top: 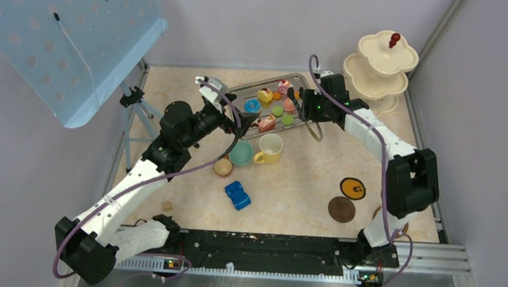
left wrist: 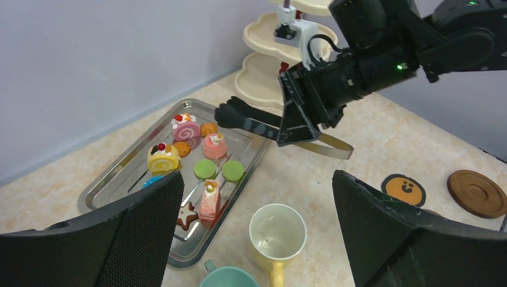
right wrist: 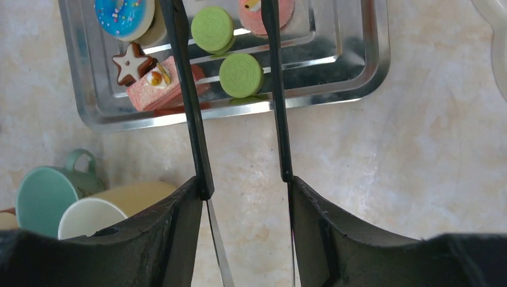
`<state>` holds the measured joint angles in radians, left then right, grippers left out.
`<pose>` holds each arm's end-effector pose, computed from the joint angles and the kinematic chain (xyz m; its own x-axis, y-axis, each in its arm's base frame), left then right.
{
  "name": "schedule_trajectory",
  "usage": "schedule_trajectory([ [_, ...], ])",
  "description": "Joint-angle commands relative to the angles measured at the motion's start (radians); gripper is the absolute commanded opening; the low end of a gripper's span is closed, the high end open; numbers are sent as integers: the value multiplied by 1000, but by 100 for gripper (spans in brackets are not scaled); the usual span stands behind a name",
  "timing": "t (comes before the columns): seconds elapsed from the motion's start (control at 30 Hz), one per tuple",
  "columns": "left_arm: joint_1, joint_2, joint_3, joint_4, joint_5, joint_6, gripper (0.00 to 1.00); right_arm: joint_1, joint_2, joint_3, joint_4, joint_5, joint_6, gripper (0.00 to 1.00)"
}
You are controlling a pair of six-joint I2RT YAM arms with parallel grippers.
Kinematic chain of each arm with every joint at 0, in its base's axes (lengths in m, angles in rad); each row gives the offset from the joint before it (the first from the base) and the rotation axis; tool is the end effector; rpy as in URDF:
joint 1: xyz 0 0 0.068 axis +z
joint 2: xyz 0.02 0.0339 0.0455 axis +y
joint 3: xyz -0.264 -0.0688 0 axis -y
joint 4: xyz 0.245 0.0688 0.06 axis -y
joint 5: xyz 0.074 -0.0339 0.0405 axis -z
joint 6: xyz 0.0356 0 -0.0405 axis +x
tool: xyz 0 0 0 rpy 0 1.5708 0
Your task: Serve the afternoon tea
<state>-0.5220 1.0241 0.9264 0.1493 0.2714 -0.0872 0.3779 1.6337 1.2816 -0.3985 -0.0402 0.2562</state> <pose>0.2038 -0.1282 0.3804 -0.0175 -0.0867 -0.9961 0.7136 0.6967 -0.0732 0.3409 0.1369 0.2741 -0.7136 -0.0109 -0.7005 -0.2224 0.9517 0.2118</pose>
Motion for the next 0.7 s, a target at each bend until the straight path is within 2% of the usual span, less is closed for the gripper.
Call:
schedule_trajectory([
  [0.0, -4, 3, -5, 34, -8, 2, 99, 15, 119, 186, -97, 31, -18, 52],
  [0.13, -4, 0, -5, 30, -17, 7, 99, 38, 207, 295, -171, 136, -47, 53],
  [0.3, -4, -4, -3, 32, -8, 4, 99, 55, 282, 364, -217, 180, -71, 54],
  [0.67, -4, -4, -3, 32, -12, 7, 99, 75, 379, 417, -207, 198, -92, 56],
])
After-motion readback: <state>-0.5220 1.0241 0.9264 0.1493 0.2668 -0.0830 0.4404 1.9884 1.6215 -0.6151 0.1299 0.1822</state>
